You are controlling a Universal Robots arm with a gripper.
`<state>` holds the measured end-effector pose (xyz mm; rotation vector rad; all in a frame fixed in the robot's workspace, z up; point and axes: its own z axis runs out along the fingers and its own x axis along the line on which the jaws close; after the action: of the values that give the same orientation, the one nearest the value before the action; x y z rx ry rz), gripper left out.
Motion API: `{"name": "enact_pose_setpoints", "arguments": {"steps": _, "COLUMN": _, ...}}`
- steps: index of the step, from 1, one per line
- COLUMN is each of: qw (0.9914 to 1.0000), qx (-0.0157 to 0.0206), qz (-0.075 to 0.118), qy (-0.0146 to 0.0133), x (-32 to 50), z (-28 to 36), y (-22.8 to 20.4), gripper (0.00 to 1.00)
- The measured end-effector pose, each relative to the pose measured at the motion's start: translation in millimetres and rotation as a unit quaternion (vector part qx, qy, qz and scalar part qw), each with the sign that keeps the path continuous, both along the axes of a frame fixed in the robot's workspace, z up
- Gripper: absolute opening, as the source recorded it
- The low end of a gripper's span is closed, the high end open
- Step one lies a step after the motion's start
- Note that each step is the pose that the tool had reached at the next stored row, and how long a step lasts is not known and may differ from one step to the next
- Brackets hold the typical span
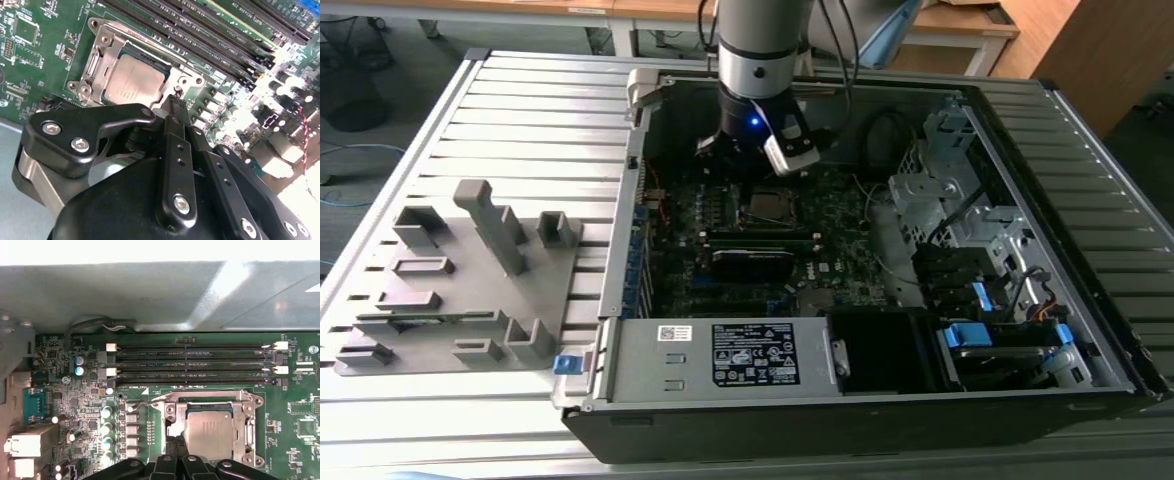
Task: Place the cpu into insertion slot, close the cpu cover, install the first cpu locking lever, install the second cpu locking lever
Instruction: 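Close the cpu cover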
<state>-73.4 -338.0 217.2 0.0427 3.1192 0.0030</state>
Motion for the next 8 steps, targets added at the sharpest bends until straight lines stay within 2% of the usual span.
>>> {"name": "enact_pose_setpoints", "arguments": {"steps": 2, "qw": 1.00000, "qx": 0.0000, "qz": 0.000, "qy": 0.0000, "x": 0.0, "z": 2.7, "y": 0.0, "gripper": 0.11}}
{"name": "enact_pose_setpoints", "arguments": {"steps": 8, "qw": 1.00000, "qx": 0.0001, "qz": 0.000, "qy": 0.0000, "x": 0.0, "z": 3.1, "y": 0.0, "gripper": 0.11}}
